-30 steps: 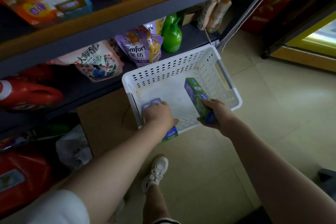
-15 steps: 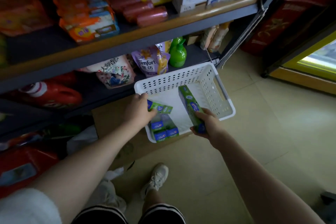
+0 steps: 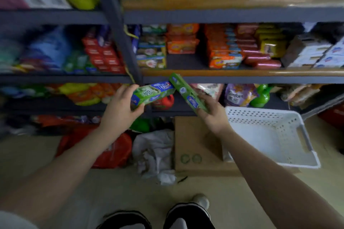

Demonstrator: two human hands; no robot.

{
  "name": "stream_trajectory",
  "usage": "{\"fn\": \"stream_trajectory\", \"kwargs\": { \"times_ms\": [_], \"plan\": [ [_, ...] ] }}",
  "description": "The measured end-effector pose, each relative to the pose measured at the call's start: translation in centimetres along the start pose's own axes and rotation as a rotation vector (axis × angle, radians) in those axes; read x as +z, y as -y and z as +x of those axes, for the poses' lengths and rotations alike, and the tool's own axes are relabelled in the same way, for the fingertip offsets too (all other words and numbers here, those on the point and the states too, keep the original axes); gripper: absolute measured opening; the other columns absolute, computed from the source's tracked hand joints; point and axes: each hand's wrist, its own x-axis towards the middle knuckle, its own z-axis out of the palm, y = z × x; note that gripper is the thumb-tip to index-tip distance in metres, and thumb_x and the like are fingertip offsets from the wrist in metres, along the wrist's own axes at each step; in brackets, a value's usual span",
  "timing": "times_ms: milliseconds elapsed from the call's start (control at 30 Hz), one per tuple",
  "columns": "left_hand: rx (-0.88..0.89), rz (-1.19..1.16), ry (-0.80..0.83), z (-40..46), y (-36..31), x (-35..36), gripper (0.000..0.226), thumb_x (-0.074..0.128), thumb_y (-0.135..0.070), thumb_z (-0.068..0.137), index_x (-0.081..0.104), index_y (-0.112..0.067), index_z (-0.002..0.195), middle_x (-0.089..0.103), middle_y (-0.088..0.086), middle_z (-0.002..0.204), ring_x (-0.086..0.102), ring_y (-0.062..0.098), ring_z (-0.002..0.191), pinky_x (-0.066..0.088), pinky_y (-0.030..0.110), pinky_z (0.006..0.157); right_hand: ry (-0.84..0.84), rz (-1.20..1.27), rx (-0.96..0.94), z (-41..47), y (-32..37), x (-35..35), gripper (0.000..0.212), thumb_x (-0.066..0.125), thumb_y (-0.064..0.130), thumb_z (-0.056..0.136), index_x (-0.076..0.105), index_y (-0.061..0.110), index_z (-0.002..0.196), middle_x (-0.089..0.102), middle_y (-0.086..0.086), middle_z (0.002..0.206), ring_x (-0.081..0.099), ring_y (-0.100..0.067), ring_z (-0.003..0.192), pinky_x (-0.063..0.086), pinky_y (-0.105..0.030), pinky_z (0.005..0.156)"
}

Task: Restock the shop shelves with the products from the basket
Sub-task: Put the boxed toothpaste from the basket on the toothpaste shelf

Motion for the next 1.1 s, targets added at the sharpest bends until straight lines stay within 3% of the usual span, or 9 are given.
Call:
{"fn": "stream_trajectory", "kwargs": {
  "times_ms": [100,200,367,533,667,867,1000,1100],
  "plan": [
    [-0.09,-0.027,-0.122,-1.8,7.1,-4.8,0.049,0.069,-0.009,0.077,0.052,0.001,0.122,0.055,0.023,0.111,0.054,0.037,0.101,0.036,0.029,0.085,0.015,-0.068,-0.108,-0.2,5.6,6.2,0.055,0.052,0.042,0.074,0.05,0.02,0.125,0.062,-0.011,0.113,0.058,-0.028,0.105,0.047,-0.038,0.083],
    [-0.157,-0.055,-0.206,-2.5,13.8,-9.5,0.049,0.07,-0.011,0.076,0.053,0.0,0.122,0.056,0.024,0.108,0.055,0.037,0.099,0.036,0.031,0.084,-0.023,-0.106,-0.147,-0.6,11.5,12.3,0.043,0.059,0.033,0.082,0.05,0.02,0.122,0.062,-0.011,0.111,0.059,-0.031,0.103,0.049,-0.042,0.08],
    [-0.192,-0.097,-0.299,-1.6,21.5,-14.2,0.051,0.065,-0.019,0.082,0.049,-0.001,0.127,0.053,0.021,0.115,0.053,0.034,0.102,0.039,0.035,0.086,-0.108,-0.145,-0.159,-0.5,19.1,20.3,0.04,0.056,0.026,0.088,0.046,0.017,0.125,0.058,-0.012,0.116,0.057,-0.032,0.101,0.04,-0.033,0.067],
    [-0.214,-0.138,-0.334,2.0,24.8,-12.9,0.051,0.061,-0.021,0.085,0.046,-0.003,0.13,0.05,0.02,0.121,0.059,0.036,0.09,0.045,0.039,0.078,-0.143,-0.247,-0.198,1.7,23.6,25.1,0.041,0.052,0.027,0.091,0.039,0.015,0.129,0.048,-0.011,0.124,0.057,-0.035,0.097,0.042,-0.035,0.065],
    [-0.235,-0.18,-0.273,5.3,26.0,-9.1,0.056,0.056,-0.026,0.09,0.037,-0.002,0.137,0.044,0.019,0.134,0.058,0.033,0.105,0.048,0.037,0.081,-0.147,-0.308,-0.123,4.8,24.7,28.5,0.041,0.046,0.03,0.094,0.033,0.013,0.128,0.041,-0.013,0.128,0.059,-0.038,0.09,0.041,-0.034,0.059],
    [-0.238,-0.175,-0.069,9.2,28.5,-5.0,0.064,0.054,-0.027,0.091,0.025,-0.002,0.142,0.033,0.019,0.142,0.057,0.034,0.107,0.048,0.037,0.084,-0.132,-0.432,-0.021,10.2,25.4,32.0,0.042,0.046,0.027,0.094,0.03,0.009,0.128,0.037,-0.018,0.135,0.055,-0.04,0.107,0.044,-0.037,0.067],
    [-0.199,-0.086,0.068,11.4,30.8,-3.9,0.06,0.056,-0.025,0.09,0.029,-0.011,0.142,0.045,0.017,0.137,0.06,0.035,0.103,0.051,0.043,0.075,-0.064,-0.453,0.026,13.4,26.1,33.4,0.055,0.052,0.028,0.092,0.024,0.008,0.135,0.021,-0.021,0.146,0.05,-0.043,0.114,0.047,-0.041,0.079],
    [-0.08,0.009,0.109,12.8,31.4,-3.5,0.057,0.052,-0.021,0.092,0.027,-0.021,0.143,0.04,0.008,0.144,0.062,0.034,0.1,0.052,0.043,0.069,0.093,-0.436,-0.034,14.5,25.6,33.7,0.078,0.063,0.023,0.085,0.013,0.01,0.143,0.003,-0.019,0.151,0.049,-0.043,0.116,0.046,-0.043,0.086]
  ]
}}
